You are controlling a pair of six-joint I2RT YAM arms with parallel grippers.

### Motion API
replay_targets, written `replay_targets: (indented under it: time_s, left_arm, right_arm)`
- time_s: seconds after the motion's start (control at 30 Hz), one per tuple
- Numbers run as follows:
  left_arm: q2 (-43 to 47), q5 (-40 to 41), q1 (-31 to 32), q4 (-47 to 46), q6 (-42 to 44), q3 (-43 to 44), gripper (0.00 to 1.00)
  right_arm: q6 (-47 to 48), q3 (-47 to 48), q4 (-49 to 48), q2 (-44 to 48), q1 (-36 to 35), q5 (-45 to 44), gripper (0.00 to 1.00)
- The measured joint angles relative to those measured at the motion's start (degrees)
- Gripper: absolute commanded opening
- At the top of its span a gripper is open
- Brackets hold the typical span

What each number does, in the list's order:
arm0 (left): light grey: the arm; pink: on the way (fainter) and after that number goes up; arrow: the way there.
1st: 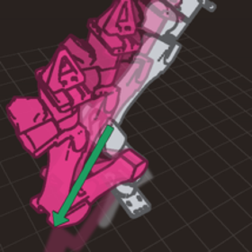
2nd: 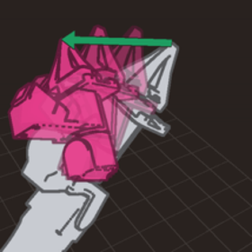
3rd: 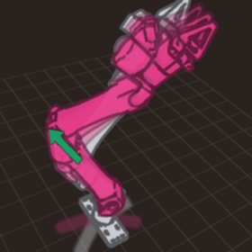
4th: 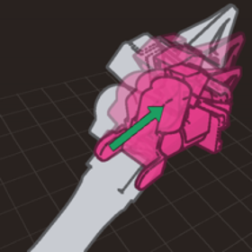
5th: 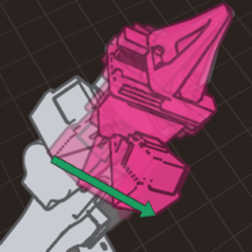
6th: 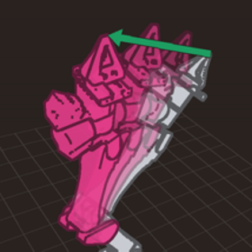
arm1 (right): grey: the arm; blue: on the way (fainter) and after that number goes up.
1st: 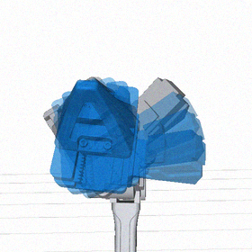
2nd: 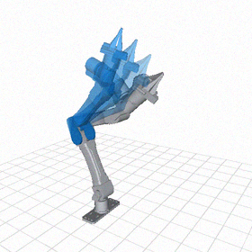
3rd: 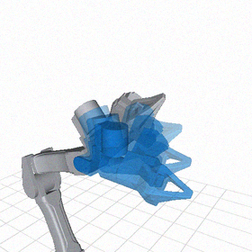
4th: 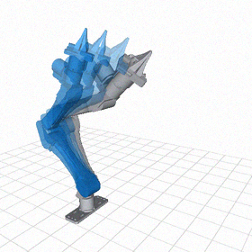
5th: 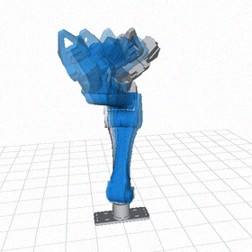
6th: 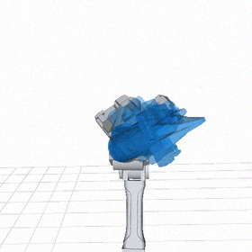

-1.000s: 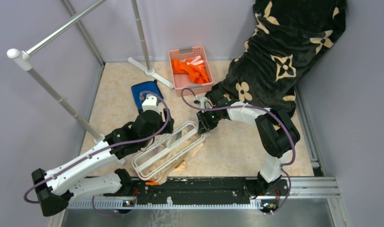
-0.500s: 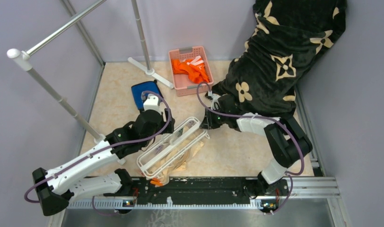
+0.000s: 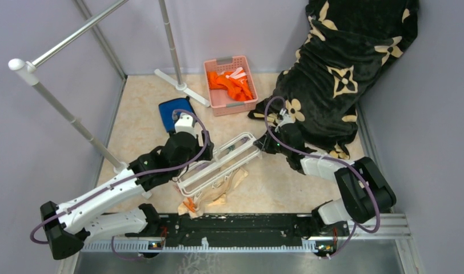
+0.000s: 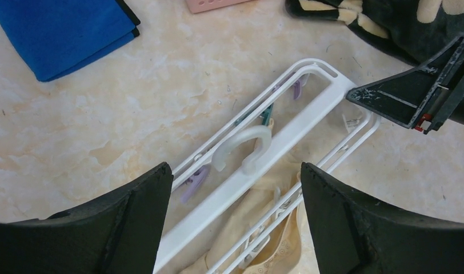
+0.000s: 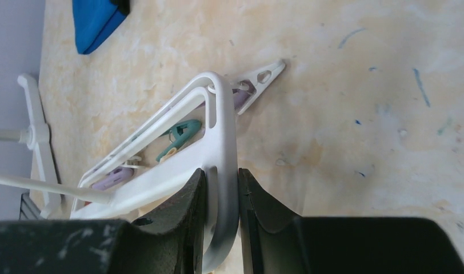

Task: Clip the underwear to the hanger
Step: Adjust the hanger at the center of the board.

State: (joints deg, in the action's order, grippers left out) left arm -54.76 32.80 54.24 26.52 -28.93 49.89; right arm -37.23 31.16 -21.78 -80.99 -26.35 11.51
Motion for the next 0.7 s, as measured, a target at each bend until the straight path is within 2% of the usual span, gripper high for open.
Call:
replay_targets:
  time_s: [0.2,0.37,0.57,0.7]
  left_arm:
    - [-0.9,-0.5,-0.72,1.51,-5.97,-0.7,0.89]
    - [0.07,-2.08,-1.25,5.99,-18.75,-5.79,0.89]
    - [0.59,-4.15,-1.29,11.52,-33.73,-12.2,0.92]
    - [-2.99,-4.83,-1.57,12.59,-37.79,-12.74,0.95]
  right_arm:
    - [-0.15,-2.78,0.17,4.0,0.76,-5.66,0.03]
    - [1.36,-6.21,0.94,8.55,1.64,-9.16,0.1]
    - [2.78,-9.46,3.63,13.7,1.84,-11.06,0.28]
    - [3.87,-9.77,5.38,14.88,1.86,-11.37,0.35]
